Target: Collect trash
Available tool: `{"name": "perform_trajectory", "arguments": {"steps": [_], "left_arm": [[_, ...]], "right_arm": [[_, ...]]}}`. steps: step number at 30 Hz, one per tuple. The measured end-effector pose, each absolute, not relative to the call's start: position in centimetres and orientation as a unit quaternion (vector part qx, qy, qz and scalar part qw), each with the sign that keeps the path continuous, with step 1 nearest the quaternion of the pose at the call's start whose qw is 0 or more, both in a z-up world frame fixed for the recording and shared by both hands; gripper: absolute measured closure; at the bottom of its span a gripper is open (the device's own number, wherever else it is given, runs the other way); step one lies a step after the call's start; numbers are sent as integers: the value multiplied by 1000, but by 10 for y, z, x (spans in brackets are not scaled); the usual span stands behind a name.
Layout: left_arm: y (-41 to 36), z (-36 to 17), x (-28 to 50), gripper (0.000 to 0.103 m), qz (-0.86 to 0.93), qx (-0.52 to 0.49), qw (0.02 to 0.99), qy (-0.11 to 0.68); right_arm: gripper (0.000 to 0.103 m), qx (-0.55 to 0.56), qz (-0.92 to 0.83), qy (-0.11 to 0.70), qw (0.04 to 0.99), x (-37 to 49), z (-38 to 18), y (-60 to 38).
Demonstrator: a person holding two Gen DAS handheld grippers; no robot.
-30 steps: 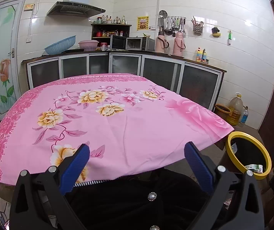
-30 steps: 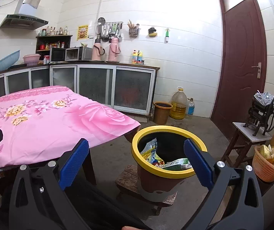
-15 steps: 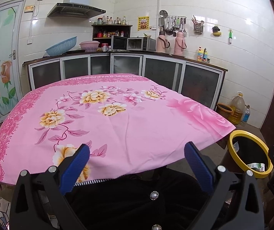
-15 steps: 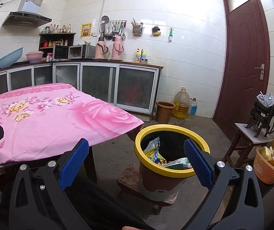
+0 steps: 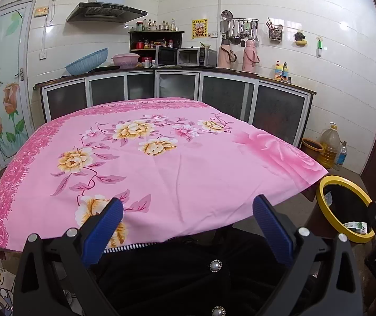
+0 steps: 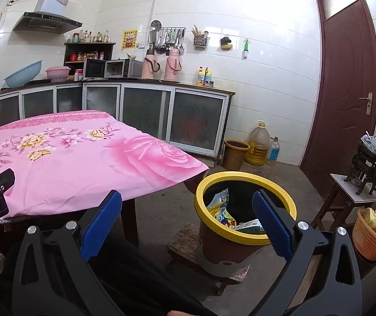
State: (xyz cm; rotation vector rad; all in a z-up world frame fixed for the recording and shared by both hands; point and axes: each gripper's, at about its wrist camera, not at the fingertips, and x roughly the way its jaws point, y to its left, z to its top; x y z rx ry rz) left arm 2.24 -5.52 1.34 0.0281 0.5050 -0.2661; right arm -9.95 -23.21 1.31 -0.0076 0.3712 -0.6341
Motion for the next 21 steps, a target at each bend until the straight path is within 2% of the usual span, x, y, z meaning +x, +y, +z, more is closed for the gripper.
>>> {"name": "perform_trajectory", "arguments": {"steps": [21], "left_arm": [[-58,17,21,8,-126,18,960,249]], "right_arm": [[8,-5,-308,186,933,-97,13,-232]]}}
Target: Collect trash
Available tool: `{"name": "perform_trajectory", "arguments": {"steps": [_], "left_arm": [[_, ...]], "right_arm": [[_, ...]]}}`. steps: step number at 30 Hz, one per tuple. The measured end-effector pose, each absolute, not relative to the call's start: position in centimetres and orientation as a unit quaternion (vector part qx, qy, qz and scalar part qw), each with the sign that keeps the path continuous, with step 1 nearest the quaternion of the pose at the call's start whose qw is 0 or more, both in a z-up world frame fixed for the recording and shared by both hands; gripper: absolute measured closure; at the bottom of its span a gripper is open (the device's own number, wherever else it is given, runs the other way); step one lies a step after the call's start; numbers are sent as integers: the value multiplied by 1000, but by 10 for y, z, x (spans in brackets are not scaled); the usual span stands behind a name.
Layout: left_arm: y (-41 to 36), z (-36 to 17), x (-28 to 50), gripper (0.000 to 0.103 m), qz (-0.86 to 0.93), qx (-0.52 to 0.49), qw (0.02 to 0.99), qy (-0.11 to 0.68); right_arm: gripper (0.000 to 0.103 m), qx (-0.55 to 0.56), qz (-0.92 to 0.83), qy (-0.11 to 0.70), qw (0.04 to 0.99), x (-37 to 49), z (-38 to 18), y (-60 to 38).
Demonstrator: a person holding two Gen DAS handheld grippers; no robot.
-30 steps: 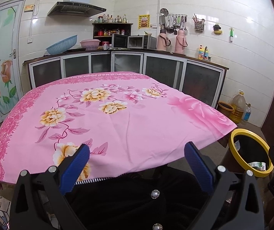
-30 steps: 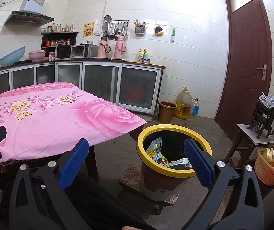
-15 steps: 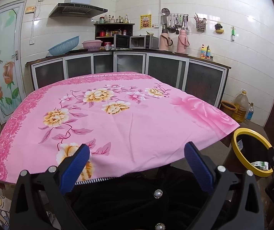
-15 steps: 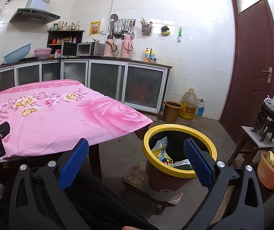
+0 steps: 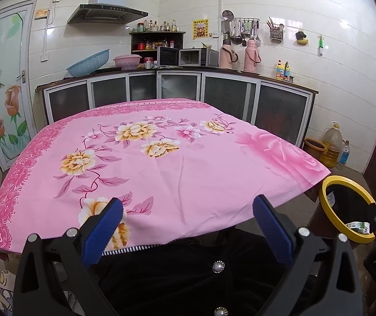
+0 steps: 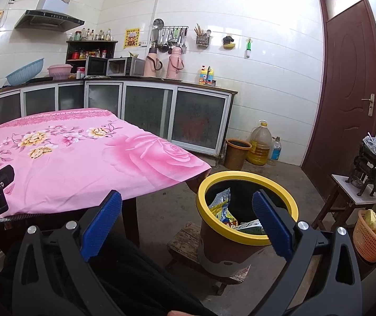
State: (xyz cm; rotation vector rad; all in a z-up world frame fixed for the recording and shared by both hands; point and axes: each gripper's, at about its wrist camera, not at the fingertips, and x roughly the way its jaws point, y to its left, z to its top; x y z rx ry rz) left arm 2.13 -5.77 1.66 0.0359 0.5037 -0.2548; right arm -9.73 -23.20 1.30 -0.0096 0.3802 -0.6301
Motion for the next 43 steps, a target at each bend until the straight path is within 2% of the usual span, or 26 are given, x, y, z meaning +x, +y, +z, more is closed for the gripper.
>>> {"name": "perform_trajectory", "arguments": {"steps": [43], "left_arm": [[-61,12,24,8,-145,23,955,258]], "right_arm": [[8,-3,-307,190,933,-96,7,-234]]}}
